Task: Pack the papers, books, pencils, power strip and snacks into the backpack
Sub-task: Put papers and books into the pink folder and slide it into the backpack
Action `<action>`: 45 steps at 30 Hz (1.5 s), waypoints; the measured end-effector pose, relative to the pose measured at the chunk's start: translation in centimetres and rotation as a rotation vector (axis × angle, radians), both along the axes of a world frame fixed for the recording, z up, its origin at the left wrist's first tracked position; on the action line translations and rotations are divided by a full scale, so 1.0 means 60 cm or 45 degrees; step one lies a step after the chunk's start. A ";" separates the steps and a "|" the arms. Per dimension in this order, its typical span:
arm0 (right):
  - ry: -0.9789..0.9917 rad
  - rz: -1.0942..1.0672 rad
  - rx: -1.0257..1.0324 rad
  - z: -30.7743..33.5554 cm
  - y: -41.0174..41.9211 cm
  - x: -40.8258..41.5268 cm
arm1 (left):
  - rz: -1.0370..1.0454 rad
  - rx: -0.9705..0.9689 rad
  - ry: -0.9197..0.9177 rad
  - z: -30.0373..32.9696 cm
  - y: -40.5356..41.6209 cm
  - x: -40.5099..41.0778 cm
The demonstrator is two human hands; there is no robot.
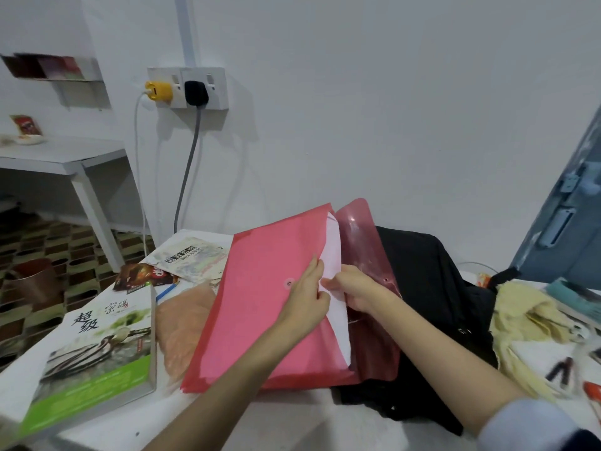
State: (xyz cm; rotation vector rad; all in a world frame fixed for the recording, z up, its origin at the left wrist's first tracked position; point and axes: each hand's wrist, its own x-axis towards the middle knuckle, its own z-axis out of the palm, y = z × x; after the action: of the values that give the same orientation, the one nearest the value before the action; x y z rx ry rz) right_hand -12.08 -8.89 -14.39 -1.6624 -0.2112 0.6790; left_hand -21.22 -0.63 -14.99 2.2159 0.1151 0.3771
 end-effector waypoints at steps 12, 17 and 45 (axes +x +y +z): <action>0.287 -0.097 0.107 -0.004 -0.024 0.011 | -0.183 -0.336 0.012 -0.020 0.059 -0.028; 0.021 -0.139 -0.106 -0.008 -0.034 -0.005 | 0.378 0.078 0.140 -0.081 0.202 -0.005; -0.541 -1.009 -1.145 -0.021 -0.145 -0.018 | -0.167 0.361 0.410 -0.097 0.300 -0.002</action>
State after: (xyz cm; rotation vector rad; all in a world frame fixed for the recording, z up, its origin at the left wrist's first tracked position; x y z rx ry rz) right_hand -13.13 -17.59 -15.68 -2.4963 0.5209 -0.2574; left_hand -21.34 17.36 -20.82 2.5350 0.0920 -0.0421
